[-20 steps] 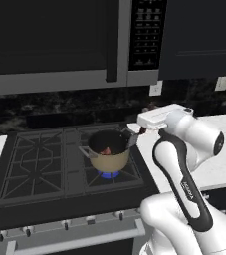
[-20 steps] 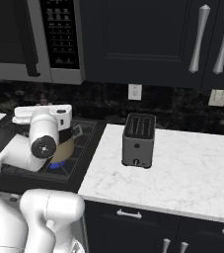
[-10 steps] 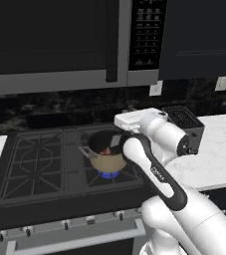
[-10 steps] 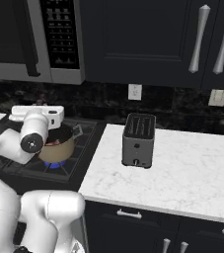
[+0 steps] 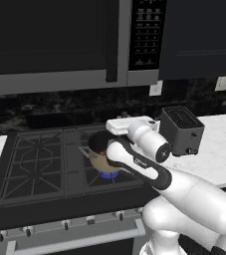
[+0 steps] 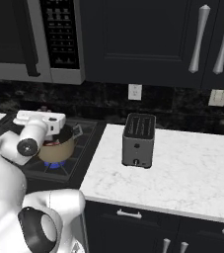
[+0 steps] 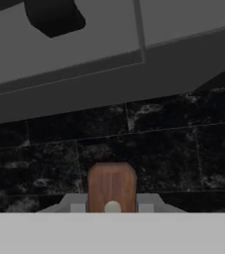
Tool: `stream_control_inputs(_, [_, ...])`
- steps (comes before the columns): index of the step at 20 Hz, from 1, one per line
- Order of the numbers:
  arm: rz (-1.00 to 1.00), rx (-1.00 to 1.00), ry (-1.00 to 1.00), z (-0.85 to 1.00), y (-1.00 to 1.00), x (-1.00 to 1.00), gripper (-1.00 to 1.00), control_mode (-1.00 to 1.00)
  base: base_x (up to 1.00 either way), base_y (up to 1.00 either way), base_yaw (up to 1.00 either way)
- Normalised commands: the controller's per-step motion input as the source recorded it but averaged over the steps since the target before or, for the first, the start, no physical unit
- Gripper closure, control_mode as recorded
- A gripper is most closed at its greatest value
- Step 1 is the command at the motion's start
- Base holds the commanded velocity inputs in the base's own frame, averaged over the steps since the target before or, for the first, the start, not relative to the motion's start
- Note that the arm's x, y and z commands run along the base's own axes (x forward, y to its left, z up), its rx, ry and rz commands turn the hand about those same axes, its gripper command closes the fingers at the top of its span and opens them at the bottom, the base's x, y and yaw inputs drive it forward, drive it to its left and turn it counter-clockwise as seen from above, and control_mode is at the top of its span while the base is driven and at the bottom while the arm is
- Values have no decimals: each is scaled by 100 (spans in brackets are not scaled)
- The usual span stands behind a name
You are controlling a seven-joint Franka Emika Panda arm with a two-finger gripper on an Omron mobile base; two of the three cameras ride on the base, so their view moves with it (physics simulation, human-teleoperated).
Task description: Put the potato and lime in the pot. Retrieve the spatula and lightly stir the vegetables in the pot.
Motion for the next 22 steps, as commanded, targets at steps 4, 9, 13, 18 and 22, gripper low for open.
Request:
stream_control_inputs(4, [-13,0,15,-20,0,13,100,-100,0,0,0])
stream_control_inputs(9, [-12,0,20,-20,1,21,100,-100,0,0,0])
stream_control_inputs(13, [-8,0,16,-32,20,46,100,-100,0,0,0])
stream_control_inputs(18, [-5,0,13,-35,37,33,100,-100,0,0,0])
stream_control_inputs(22, [-3,0,1,-22,28,7,100,-100,0,0,0])
